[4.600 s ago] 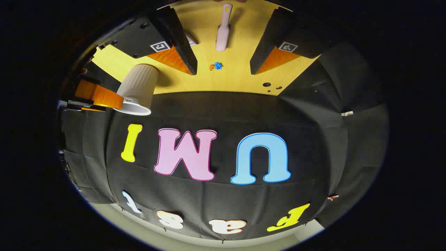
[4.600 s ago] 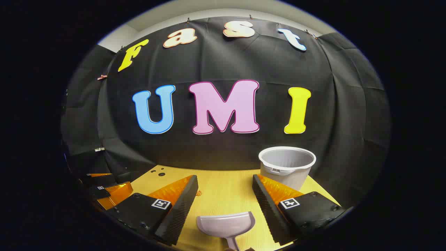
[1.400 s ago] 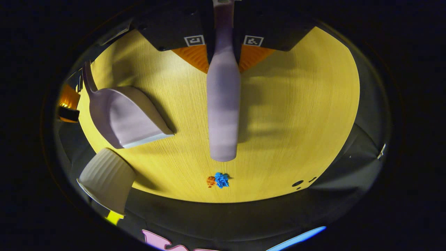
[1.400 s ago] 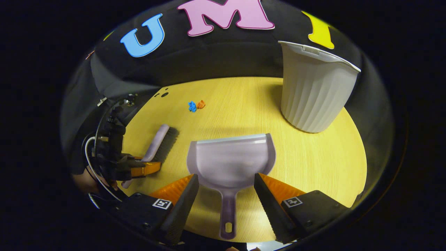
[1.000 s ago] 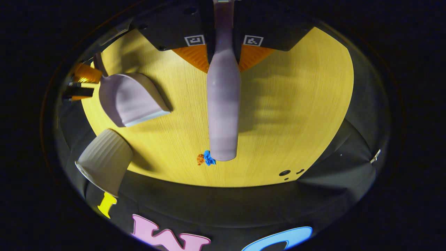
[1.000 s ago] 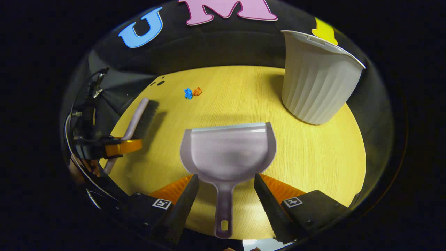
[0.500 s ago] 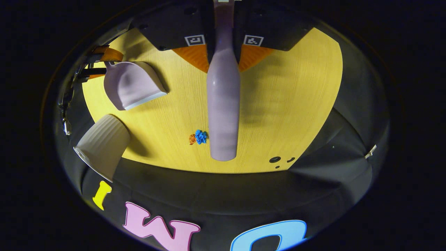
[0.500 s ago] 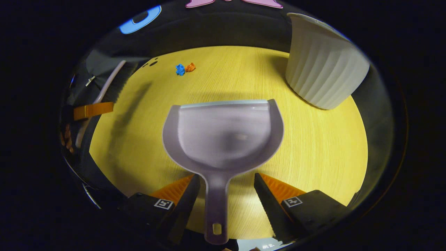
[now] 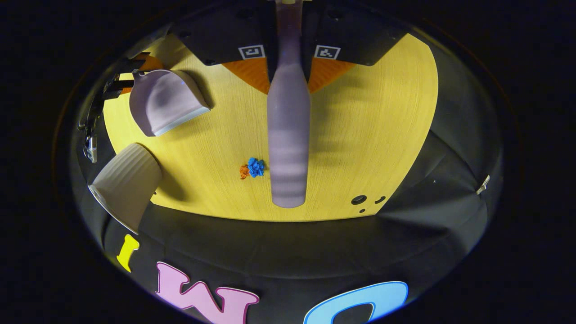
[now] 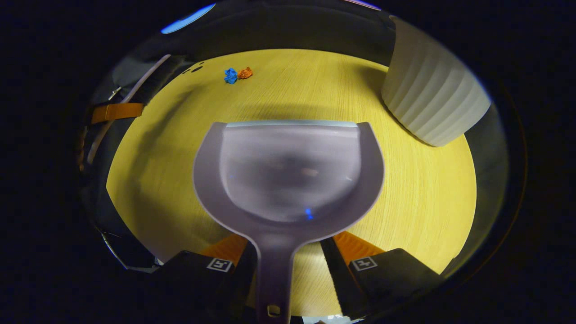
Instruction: Pick up the small broom and dustpan from the desktop, sweep the trash into the dustpan with the broom, and then empty the trash into the garbage bin.
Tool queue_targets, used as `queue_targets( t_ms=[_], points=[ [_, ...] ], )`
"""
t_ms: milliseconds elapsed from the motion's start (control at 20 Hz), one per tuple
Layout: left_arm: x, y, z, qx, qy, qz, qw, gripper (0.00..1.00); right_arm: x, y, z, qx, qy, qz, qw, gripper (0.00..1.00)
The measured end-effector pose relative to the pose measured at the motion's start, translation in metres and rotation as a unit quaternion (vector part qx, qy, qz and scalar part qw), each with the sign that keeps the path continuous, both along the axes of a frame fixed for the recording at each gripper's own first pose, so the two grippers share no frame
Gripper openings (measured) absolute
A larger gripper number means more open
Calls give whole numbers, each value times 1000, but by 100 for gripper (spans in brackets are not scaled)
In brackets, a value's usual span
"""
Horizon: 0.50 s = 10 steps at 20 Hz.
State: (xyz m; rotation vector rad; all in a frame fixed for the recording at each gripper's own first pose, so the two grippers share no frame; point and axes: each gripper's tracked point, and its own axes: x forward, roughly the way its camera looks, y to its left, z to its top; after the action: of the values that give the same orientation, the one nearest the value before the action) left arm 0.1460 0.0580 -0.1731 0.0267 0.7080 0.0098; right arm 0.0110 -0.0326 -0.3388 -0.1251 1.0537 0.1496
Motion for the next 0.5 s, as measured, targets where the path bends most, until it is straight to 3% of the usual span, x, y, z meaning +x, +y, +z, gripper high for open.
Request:
queue_targets(
  t_ms=[50, 200, 250, 350, 400, 450, 500],
  points=[
    [7, 0, 1, 2, 1, 0, 1000, 26, 3, 1, -1, 3, 0, 2, 1000, 75],
    [28, 6, -5, 27, 6, -10, 1000, 26, 3, 1, 1, 14, 9, 4, 1000, 32],
    [36, 7, -8, 37, 9, -14, 999, 25, 3, 2, 1, 17, 10, 9, 1000, 39],
    [54, 8, -12, 50, 16, -30, 998, 25, 4, 1, 1, 22, 12, 17, 1000, 31],
    [64, 9, -14, 59, 16, -37, 997, 29, 6, -1, 1, 19, 11, 23, 999, 43],
    [76, 13, -13, 66, 12, -42, 997, 25, 5, -3, 2, 15, 14, 33, 999, 37],
    [88, 16, -13, 72, 10, -48, 996, 25, 8, -5, 4, 14, 10, 40, 999, 36]
  ],
)
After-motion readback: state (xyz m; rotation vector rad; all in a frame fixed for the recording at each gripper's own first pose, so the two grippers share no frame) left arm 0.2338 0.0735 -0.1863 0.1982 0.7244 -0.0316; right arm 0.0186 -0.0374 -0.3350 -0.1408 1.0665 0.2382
